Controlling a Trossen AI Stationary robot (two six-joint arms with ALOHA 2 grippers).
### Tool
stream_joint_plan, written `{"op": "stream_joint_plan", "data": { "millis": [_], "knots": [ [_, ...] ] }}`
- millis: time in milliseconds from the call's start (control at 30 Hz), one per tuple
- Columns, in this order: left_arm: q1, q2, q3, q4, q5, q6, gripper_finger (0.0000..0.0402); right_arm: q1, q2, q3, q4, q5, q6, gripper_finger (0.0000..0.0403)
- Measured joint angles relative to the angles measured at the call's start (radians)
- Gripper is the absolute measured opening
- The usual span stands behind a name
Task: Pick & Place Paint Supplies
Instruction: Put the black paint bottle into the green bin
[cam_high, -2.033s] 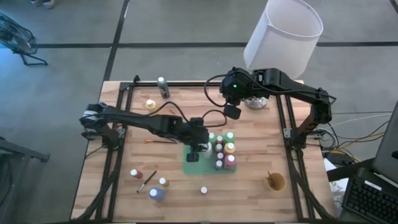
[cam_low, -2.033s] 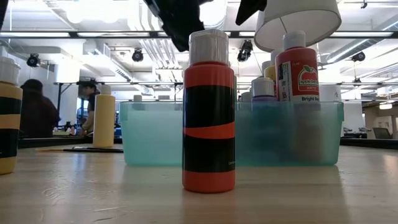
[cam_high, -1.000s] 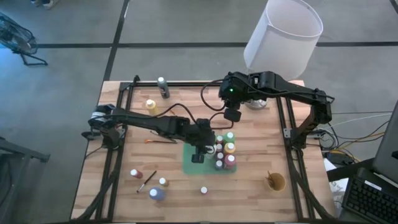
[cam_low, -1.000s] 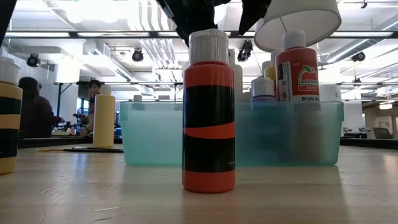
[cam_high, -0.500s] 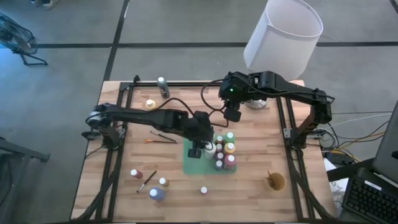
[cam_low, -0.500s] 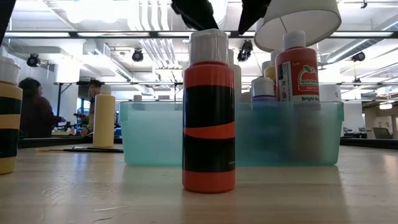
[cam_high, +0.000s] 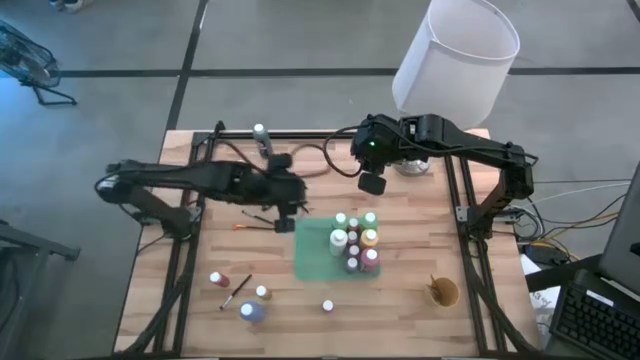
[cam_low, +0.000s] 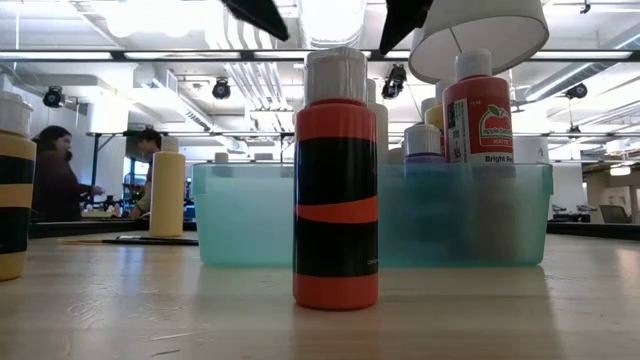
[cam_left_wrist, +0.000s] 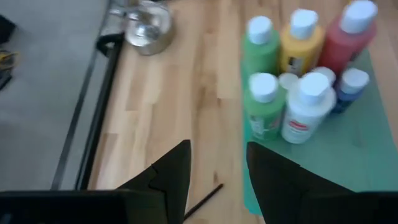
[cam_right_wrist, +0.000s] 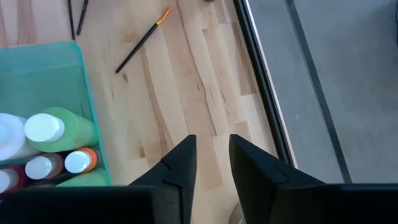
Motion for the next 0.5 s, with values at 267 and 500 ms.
{"op": "stream_joint_plan", "data": {
  "millis": [267, 500],
  "knots": [
    [0.130, -0.283, -0.296, 0.140, -0.001, -0.047, 0.0161, 0.000, 0.000, 0.000, 0.002, -0.001, 0.000, 0.0062],
    [0.268, -0.461, -0.438, 0.162, -0.003, -0.125, 0.0161, 0.000, 0.000, 0.000, 0.002, -0.001, -0.002, 0.0055]
  ]
}}
